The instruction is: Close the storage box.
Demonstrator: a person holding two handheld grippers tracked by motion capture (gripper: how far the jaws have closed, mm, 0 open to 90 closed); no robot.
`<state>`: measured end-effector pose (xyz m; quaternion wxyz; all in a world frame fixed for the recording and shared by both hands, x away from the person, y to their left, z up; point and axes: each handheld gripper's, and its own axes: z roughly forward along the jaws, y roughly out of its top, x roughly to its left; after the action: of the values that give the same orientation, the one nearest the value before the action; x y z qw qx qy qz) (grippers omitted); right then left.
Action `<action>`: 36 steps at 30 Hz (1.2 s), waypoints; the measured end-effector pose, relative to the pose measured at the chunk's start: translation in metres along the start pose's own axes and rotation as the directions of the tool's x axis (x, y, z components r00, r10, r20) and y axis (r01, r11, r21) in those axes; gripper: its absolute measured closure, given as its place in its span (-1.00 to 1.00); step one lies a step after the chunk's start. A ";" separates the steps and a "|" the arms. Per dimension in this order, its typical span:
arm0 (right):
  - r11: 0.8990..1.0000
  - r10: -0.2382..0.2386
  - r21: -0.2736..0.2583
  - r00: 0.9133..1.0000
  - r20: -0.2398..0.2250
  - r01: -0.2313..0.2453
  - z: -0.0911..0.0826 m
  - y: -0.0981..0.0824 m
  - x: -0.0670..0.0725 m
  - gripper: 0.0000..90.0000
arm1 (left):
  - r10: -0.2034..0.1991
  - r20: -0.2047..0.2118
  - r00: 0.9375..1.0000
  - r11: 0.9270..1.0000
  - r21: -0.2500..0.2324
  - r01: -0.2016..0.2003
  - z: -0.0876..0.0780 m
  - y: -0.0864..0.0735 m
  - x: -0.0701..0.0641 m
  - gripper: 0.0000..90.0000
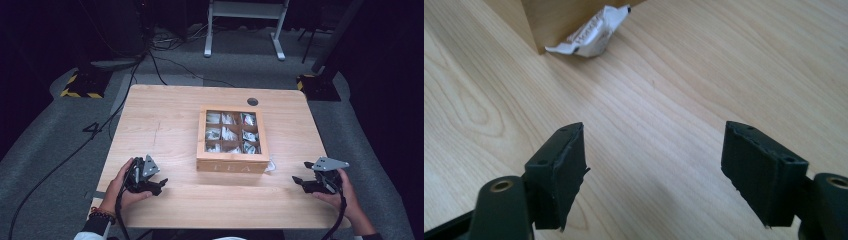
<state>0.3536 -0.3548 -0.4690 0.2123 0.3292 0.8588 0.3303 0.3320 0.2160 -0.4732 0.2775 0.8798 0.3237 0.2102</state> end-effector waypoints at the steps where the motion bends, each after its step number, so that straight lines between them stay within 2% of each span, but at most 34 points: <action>1: 1.000 0.000 0.000 1.000 0.000 0.000 0.000 0.000 0.000 -0.42 | 0.000 0.000 1.000 1.000 0.000 0.000 0.000 0.000 0.000 -0.59; 11: 0.997 0.076 0.004 0.997 0.012 -0.076 -0.005 -0.027 -0.009 -0.42 | -0.014 0.032 0.999 1.000 0.009 0.014 0.000 -0.018 0.007 -0.59; 16: 0.991 0.137 0.003 0.990 0.012 -0.137 -0.006 -0.042 -0.012 -0.42 | -0.040 0.042 0.998 0.999 0.007 0.040 -0.001 -0.029 0.013 -0.59; 19: 0.988 0.154 0.003 0.988 0.015 -0.154 -0.007 -0.047 -0.012 -0.43 | -0.047 0.049 0.998 0.999 0.011 0.046 0.001 -0.035 0.016 -0.59; 20: 0.985 0.175 0.001 0.985 0.016 -0.175 -0.008 -0.052 -0.013 -0.43 | -0.069 0.054 0.996 0.998 0.003 0.069 0.000 -0.039 0.018 -0.60; 23: 0.982 0.191 -0.011 0.981 0.013 -0.191 -0.009 -0.057 -0.013 -0.44 | -0.082 0.058 0.995 0.997 0.000 0.082 -0.001 -0.042 0.021 -0.60; 27: 0.975 0.220 -0.037 0.975 0.019 -0.219 -0.012 -0.063 -0.013 -0.45 | -0.142 0.100 0.985 0.989 -0.026 0.145 -0.002 -0.052 0.025 -0.60; 28: 0.974 0.226 -0.034 0.974 0.028 -0.225 -0.013 -0.064 -0.013 -0.49 | -0.172 0.117 0.978 0.984 -0.033 0.177 -0.002 -0.056 0.028 -0.61; 31: 0.973 0.228 -0.031 0.973 0.039 -0.227 -0.014 -0.066 -0.013 -0.53 | -0.183 0.116 0.976 0.980 -0.058 0.191 -0.002 -0.060 0.027 -0.62; 33: 0.972 0.233 -0.030 0.972 0.038 -0.232 -0.015 -0.066 -0.014 -0.53 | -0.178 0.113 0.978 0.981 -0.056 0.185 -0.003 -0.061 0.027 -0.62; 34: 0.972 0.233 -0.030 0.972 0.037 -0.232 -0.015 -0.066 -0.014 -0.54 | -0.190 0.109 0.976 0.979 -0.056 0.197 -0.003 -0.062 0.026 -0.62; 36: 0.972 0.234 -0.029 0.972 0.039 -0.233 -0.015 -0.066 -0.014 -0.54 | -0.188 0.104 0.977 0.979 -0.056 0.194 -0.003 -0.062 0.026 -0.62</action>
<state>0.3263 -0.4085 -0.5036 0.1939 0.4320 0.8054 0.3564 0.3204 0.2741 -0.5042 0.3410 0.8442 0.3855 0.1496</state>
